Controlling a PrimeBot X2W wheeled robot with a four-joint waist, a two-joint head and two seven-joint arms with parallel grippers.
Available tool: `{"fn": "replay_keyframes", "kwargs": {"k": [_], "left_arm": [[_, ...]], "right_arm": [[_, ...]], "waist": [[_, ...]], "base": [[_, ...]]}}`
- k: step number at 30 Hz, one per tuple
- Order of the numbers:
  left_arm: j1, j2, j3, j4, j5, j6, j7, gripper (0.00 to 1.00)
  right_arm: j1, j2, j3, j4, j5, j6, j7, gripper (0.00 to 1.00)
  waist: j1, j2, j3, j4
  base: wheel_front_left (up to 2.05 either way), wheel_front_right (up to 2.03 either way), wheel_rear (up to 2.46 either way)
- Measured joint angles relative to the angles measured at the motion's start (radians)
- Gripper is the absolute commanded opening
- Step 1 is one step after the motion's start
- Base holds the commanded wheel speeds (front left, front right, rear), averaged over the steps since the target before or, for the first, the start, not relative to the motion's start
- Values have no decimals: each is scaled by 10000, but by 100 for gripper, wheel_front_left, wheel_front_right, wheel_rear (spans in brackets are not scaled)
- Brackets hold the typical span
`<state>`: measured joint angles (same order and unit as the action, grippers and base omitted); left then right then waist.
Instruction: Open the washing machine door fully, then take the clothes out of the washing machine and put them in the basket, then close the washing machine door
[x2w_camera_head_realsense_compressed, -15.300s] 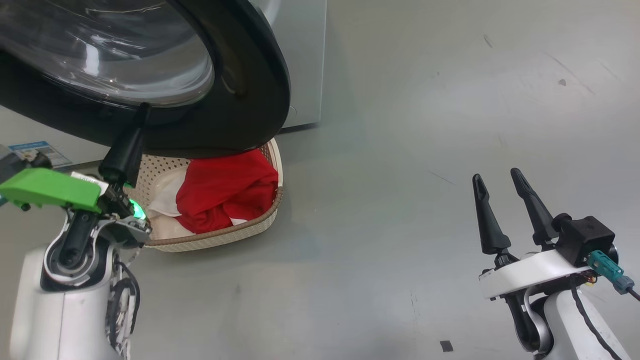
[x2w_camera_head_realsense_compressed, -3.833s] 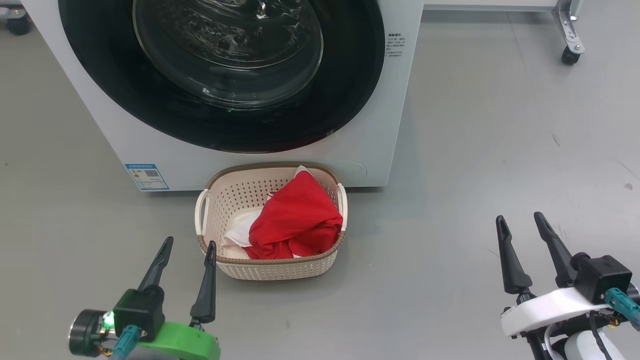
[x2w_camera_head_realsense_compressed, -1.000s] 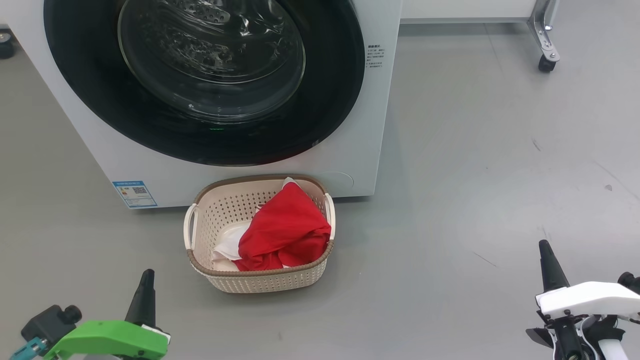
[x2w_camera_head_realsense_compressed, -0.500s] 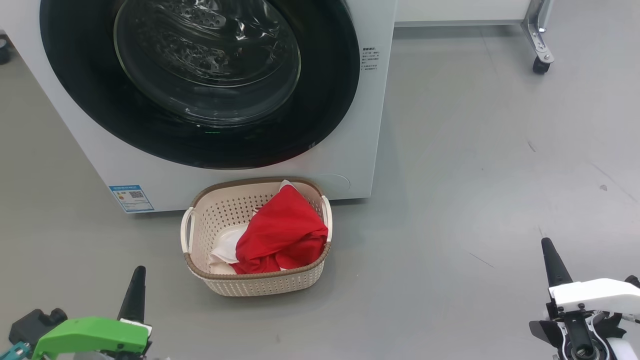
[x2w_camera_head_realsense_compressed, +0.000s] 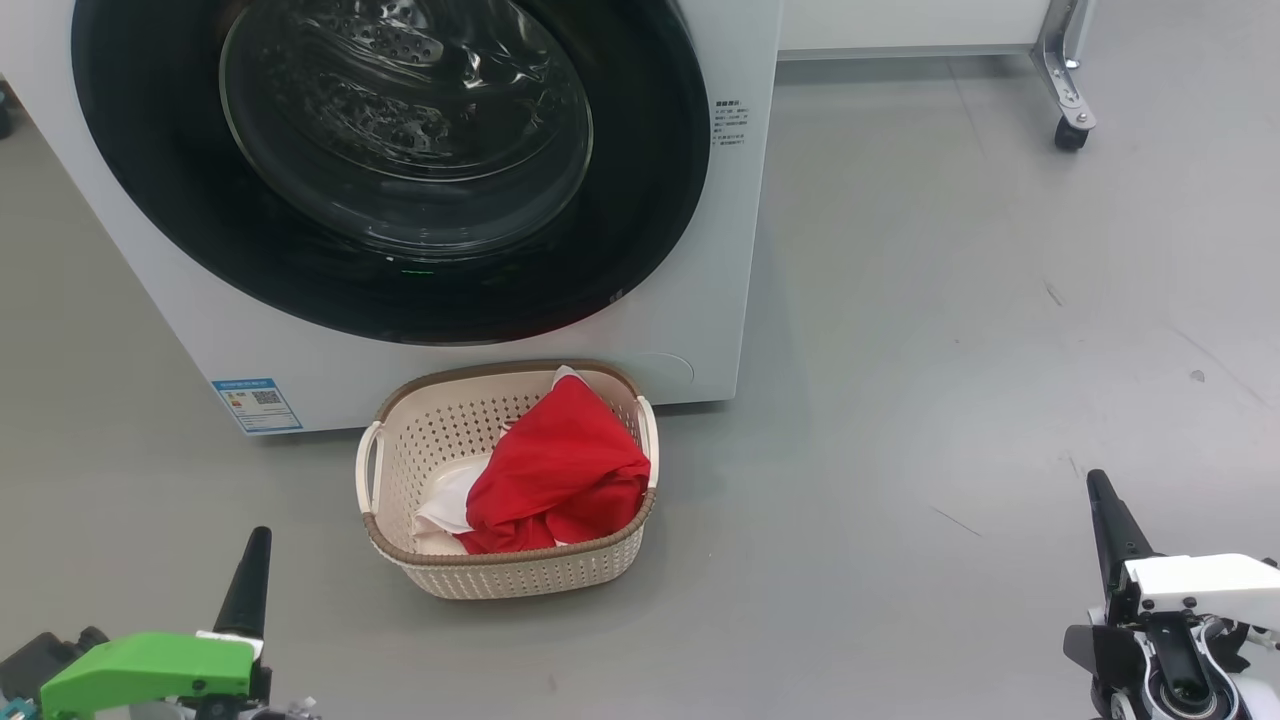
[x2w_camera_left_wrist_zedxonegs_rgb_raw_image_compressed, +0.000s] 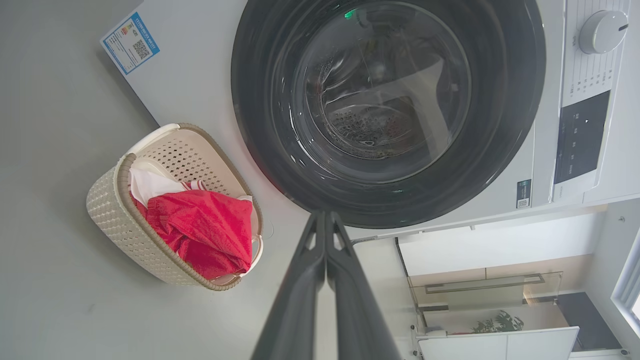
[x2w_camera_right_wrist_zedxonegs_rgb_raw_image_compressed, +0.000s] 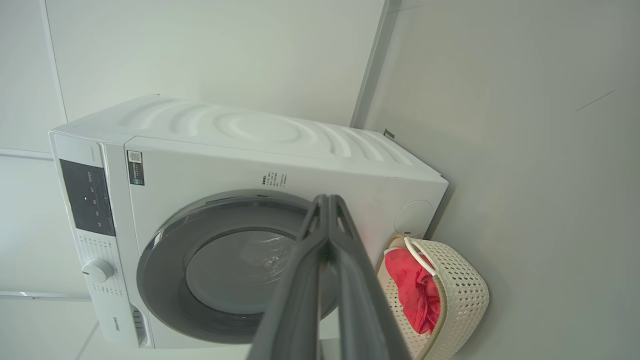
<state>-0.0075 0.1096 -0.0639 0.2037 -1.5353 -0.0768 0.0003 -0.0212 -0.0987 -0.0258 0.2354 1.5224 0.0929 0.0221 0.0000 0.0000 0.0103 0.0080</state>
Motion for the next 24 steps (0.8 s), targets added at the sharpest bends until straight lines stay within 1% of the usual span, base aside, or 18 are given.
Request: {"fn": "replay_keyframes", "kwargs": {"k": [11, 24], "left_arm": [[-165, -4, 311, 295, -1398, -299, 176, 0], [-257, -12, 347, 443, -1457, -343, 251, 0]], "right_arm": [[-221, 71, -299, 230, 1294, 198, 255, 0], [-317, 84, -334, 309, 1396, 203, 255, 0]], "waist": [[0, 0, -62, -81], [0, 0, -67, -83]], "base": [[0, 0, 0], [0, 0, 0]]}}
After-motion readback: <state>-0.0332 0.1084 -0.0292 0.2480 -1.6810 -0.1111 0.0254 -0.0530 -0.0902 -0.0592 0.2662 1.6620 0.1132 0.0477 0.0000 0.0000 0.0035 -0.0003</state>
